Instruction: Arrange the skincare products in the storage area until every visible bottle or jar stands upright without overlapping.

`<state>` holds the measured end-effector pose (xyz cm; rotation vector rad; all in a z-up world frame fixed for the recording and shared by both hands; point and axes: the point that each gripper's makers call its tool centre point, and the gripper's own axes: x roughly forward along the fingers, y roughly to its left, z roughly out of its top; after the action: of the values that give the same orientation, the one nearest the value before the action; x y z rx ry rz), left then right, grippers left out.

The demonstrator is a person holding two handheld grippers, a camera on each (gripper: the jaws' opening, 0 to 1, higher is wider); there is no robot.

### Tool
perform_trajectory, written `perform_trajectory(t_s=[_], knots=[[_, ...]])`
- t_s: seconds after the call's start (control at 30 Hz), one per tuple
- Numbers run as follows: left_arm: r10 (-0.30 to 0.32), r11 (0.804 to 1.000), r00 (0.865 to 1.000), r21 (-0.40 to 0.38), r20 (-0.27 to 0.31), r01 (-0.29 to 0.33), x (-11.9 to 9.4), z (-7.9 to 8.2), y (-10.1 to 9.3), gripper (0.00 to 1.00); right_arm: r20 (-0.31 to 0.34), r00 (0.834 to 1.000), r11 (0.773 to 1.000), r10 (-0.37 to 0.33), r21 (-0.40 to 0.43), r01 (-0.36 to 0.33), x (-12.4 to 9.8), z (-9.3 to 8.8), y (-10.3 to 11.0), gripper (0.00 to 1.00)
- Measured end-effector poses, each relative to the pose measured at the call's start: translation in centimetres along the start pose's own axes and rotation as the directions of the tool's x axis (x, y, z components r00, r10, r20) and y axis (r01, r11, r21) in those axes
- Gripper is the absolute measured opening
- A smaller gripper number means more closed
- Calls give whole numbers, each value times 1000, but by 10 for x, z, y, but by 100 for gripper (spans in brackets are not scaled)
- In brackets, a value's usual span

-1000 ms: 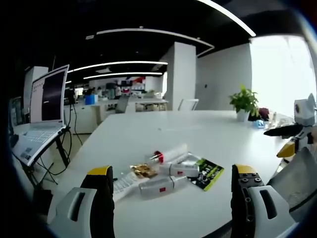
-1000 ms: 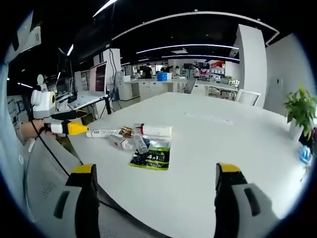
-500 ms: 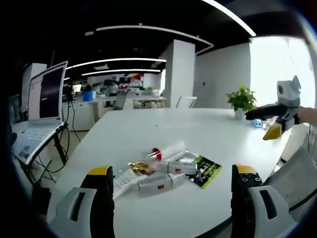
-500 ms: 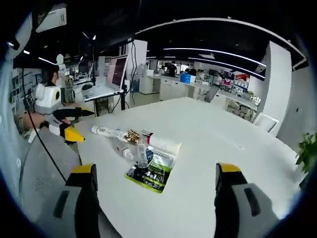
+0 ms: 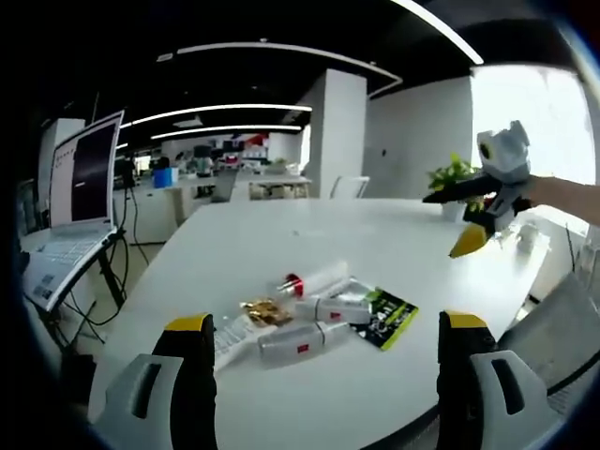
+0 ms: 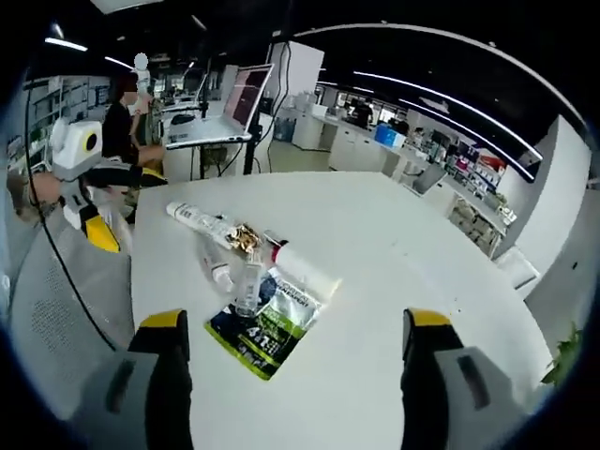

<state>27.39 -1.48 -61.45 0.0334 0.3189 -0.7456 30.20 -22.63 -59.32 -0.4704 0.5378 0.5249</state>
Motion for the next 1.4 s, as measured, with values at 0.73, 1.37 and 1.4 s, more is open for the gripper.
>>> perform_trajectory(t_s=[0.73, 1.37, 1.4], knots=[[51, 998, 999, -24, 15, -51, 1, 0, 13, 97, -181, 959, 950, 217, -186, -250, 113, 23, -12, 64], [66, 996, 998, -67, 8, -65, 1, -1, 16, 97, -433, 835, 840, 341, -258, -477, 184, -5, 1, 38], [67, 995, 998, -69, 7, -66, 1, -1, 17, 97, -441, 829, 837, 343, -258, -483, 187, -7, 2, 38]])
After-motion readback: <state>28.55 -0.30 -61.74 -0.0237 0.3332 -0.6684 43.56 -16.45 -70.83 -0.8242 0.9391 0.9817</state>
